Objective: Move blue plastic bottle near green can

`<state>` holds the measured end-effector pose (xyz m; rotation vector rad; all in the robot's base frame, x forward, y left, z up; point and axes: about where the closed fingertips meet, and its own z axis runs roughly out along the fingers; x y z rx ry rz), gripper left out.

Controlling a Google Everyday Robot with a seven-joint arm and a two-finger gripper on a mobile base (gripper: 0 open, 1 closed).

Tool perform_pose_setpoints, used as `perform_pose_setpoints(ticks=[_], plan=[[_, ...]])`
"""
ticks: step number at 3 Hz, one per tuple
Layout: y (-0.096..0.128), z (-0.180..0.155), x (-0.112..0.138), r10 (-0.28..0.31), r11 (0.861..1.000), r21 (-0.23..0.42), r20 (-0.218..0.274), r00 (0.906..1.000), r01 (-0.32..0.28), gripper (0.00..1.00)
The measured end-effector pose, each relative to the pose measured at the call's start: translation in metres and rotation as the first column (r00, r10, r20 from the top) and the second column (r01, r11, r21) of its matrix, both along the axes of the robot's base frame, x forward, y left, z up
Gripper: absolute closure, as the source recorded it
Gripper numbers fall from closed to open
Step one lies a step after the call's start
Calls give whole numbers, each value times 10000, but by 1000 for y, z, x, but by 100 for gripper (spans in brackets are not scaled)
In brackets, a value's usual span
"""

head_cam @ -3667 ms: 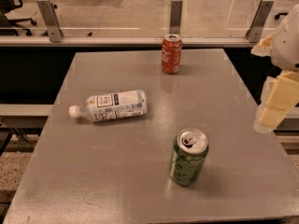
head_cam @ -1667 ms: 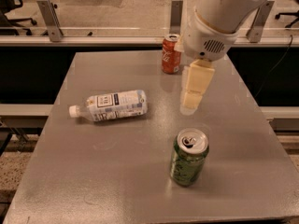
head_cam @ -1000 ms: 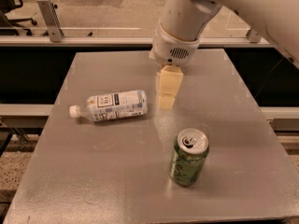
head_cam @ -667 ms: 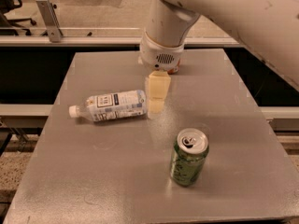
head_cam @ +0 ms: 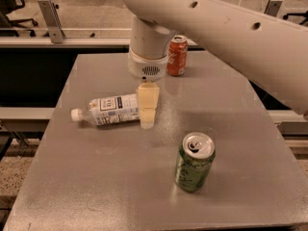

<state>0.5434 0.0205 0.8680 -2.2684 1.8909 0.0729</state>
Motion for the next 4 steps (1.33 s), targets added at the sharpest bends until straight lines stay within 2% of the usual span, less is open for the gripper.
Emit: perform_pose_setpoints(ticks=[1,2,4], plan=[[8,-15,2,55,9993,-375,-108,9999,-59,0],[14,-23,3,113,9978,-645,-113,9999,-120,16],[11,-21,2,215,9970,-746,-101,9997,-222,64]])
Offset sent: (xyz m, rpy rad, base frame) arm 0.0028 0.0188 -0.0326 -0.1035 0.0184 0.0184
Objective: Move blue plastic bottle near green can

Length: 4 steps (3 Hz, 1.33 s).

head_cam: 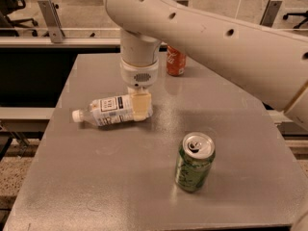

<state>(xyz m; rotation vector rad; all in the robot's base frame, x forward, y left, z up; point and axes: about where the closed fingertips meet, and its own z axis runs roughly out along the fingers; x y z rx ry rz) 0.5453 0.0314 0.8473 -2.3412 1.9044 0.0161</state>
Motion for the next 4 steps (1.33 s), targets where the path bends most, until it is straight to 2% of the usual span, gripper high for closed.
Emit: perform_pose_setpoints(ticks=[1,2,3,4], plan=[[-23,8,0,-22,10000,-23,218,9998,23,87],[-62,18,-1,-189,9998,-82,404,9990,193,100],[-98,24,-11,-246,9996,-140,401,9989,252,100],[-129,26,-24,-341,9993,-140,180,9993,344,100]])
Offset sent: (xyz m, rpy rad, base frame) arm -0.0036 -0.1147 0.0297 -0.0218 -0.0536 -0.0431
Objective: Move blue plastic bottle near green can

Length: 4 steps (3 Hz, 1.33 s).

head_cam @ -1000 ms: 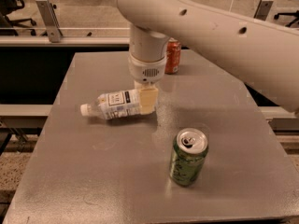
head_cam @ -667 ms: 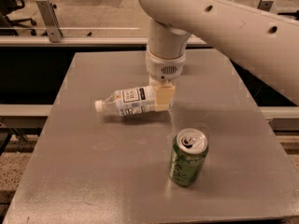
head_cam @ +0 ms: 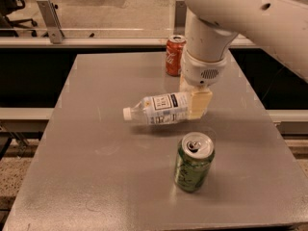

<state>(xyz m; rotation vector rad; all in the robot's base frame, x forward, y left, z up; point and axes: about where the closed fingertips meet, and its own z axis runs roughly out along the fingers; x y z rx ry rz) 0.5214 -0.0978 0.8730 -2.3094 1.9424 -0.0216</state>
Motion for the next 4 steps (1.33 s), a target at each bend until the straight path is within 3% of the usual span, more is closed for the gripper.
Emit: perform_pose_setpoints(ticks=[2,3,4], plan=[[-38,3,-40,101,9997,230,-594,9982,-88,100],[-44,1,-62,368,9989,327,-865,9956,-341,100],[-41,-6,-75,534,9979,426,-1125,9922,-488,88]])
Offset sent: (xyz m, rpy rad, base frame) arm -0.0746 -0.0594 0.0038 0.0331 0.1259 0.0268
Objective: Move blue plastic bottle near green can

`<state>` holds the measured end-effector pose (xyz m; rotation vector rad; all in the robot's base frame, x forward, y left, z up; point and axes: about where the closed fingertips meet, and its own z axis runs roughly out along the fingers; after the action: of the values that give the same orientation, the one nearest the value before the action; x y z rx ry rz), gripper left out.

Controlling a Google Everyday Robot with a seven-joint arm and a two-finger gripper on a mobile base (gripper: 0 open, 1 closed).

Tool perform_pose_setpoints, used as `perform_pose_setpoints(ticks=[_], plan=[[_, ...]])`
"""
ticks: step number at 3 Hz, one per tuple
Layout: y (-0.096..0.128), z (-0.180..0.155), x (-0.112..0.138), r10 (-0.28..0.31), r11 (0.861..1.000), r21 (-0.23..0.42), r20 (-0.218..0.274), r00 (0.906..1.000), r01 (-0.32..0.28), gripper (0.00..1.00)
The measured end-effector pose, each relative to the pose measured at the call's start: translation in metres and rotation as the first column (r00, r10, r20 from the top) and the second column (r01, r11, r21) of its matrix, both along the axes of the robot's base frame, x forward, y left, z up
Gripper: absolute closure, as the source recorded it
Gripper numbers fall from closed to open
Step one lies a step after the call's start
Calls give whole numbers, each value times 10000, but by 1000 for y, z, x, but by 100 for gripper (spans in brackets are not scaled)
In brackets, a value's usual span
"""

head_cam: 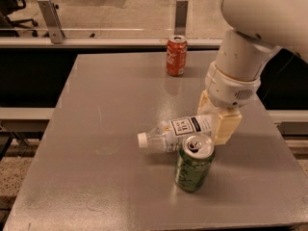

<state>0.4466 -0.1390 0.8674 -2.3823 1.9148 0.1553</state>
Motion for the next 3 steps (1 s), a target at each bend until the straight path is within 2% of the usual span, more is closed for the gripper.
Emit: perform_pose_setpoints(ticks=[2,3], plan=[[13,-13,-8,134,9999,70,-240,9996,-132,41],[14,-13,-6,122,9999,100,-142,9998,-121,18]])
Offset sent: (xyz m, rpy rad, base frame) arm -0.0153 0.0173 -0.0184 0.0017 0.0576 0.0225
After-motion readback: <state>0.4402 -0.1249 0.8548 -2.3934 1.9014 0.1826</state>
